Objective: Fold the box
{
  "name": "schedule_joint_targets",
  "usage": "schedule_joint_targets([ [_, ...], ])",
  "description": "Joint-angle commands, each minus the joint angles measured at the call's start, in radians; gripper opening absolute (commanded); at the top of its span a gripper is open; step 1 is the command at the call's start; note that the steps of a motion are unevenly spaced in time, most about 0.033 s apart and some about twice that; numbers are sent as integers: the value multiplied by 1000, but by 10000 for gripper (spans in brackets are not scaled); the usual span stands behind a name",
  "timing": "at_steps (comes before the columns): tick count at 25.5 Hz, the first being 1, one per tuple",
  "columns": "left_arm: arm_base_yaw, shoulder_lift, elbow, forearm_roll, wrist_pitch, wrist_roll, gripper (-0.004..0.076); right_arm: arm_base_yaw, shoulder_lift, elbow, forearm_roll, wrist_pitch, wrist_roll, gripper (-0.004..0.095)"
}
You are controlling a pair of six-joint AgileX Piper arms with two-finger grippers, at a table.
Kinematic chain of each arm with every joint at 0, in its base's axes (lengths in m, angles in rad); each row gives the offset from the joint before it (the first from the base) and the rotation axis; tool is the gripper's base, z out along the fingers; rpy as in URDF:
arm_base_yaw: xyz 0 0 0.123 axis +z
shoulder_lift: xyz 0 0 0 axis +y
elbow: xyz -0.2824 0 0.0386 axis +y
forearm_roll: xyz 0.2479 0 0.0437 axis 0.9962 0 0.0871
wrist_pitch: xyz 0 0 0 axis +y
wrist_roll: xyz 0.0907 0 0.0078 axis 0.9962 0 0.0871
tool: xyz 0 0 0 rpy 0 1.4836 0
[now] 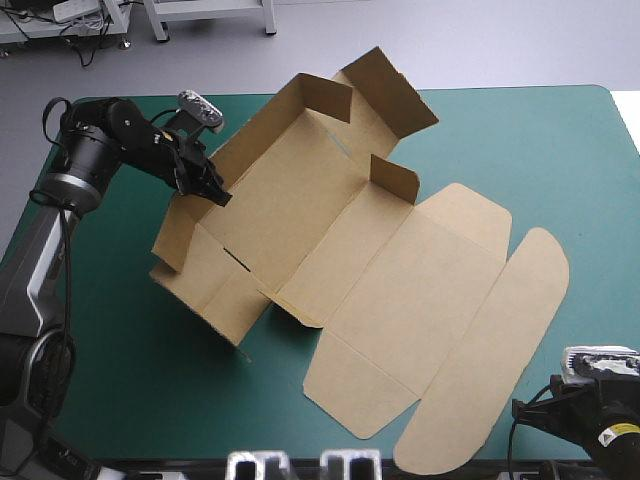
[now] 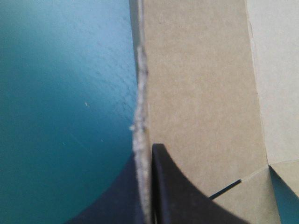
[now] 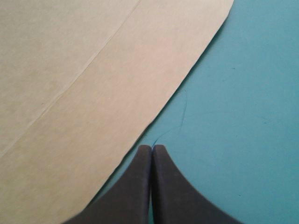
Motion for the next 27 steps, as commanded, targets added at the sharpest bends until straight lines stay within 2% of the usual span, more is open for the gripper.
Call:
schedule_joint_targets([
  [1,-72,-53,-75,66,-87,60,-10,2,10,-21,12,-53,-5,-20],
  [7,-238,-53,-139,226,-120,103,-10,2,10,-21,24,-53,-5,-20],
  [15,-562,-53,-163,601,-120,98,-10,2,12,-21,24,-53,-5,-20],
  [19,-657,-82,-163,574,-160,123,-10,2,25,-21,24,-51,-5,-20],
  [27,-651,-171,-161,459,-131,155,-10,2,66,-21,24,-55,-15,-20],
])
